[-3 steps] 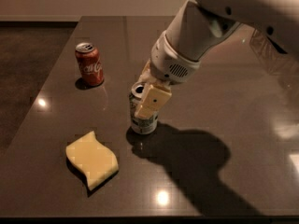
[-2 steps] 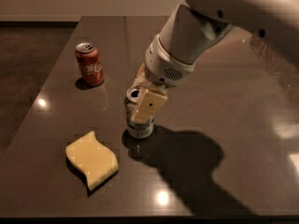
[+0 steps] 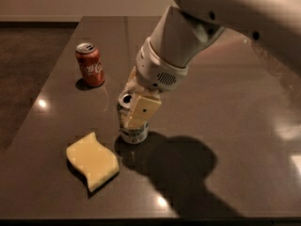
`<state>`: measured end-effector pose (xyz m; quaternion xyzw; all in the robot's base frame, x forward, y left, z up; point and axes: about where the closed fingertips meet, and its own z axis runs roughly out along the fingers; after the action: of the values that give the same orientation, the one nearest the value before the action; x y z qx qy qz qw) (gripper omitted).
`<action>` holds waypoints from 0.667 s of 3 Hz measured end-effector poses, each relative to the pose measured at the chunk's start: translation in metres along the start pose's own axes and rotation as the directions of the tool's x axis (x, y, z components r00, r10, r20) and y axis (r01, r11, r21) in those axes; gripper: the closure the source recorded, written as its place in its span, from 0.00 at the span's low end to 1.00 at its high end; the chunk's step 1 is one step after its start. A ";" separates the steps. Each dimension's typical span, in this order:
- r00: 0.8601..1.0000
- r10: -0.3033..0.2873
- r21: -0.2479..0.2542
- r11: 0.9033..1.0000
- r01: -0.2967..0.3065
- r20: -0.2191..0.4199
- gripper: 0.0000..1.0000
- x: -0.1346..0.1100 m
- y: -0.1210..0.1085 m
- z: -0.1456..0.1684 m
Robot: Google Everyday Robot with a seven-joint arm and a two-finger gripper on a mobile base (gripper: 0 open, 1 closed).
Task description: Move 7up can near sponge
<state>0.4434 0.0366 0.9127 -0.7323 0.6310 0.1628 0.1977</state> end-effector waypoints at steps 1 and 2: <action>1.000 -0.026 -0.014 1.000 0.026 0.005 0.37 -0.006 0.005 0.003; 0.999 -0.045 -0.027 0.999 0.045 0.006 0.14 -0.009 0.008 0.006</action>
Offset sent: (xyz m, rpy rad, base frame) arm -0.0105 0.0128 -0.0070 0.0012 0.0167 0.0790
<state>0.4345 0.0463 0.9117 -0.7484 0.6116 0.1690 0.1931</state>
